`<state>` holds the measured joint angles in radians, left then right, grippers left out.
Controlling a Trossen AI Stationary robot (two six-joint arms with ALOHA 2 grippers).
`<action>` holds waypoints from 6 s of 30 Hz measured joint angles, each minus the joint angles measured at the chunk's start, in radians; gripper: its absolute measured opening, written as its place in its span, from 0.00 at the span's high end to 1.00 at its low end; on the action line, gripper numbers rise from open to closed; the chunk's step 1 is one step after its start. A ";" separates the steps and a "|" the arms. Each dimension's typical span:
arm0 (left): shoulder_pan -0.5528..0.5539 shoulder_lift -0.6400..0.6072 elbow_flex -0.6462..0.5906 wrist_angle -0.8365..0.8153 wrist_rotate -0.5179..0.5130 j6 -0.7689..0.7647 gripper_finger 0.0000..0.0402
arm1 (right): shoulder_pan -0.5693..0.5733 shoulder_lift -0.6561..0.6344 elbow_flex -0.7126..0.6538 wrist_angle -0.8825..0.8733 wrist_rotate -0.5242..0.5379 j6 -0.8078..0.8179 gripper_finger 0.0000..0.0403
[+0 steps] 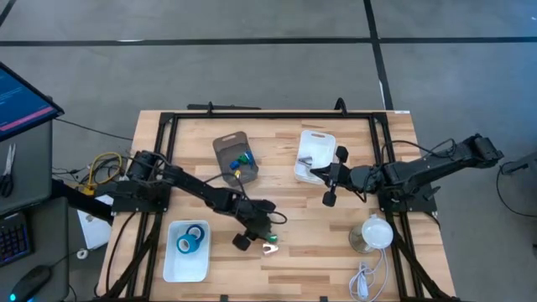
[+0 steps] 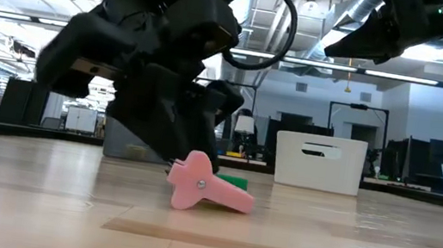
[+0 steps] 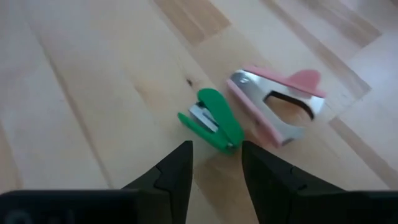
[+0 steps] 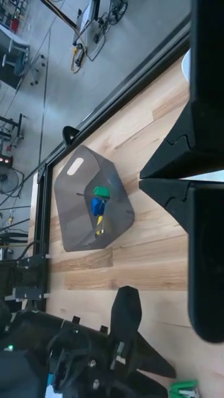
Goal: Pick and place Stapler, Stapler remover, tape
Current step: Put the green stapler into the black bin, then put the pink stapler remover into the top white bin
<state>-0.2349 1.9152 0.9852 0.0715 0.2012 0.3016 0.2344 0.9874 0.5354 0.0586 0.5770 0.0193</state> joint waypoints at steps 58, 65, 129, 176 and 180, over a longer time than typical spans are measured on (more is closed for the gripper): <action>0.009 0.060 0.003 0.137 -0.052 -0.528 0.75 | 0.000 0.000 0.000 0.005 0.008 0.050 1.00; 0.008 0.060 0.003 0.140 -0.054 -0.528 0.96 | 0.000 0.000 0.000 0.005 0.008 0.049 1.00; 0.423 -0.568 -0.334 -0.222 -0.537 -0.414 1.00 | 0.000 0.000 0.000 -0.006 0.038 0.033 1.00; -0.092 -0.540 -0.232 -0.018 -0.652 -0.490 1.00 | 0.001 0.000 0.000 -0.007 0.038 0.023 1.00; -0.133 -0.487 -0.178 -0.042 -0.671 -0.537 1.00 | 0.001 0.000 0.000 -0.009 0.038 0.024 1.00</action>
<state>-0.3682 1.4282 0.8067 0.0295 -0.4696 -0.2350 0.2352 0.9872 0.5352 0.0493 0.6146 0.0429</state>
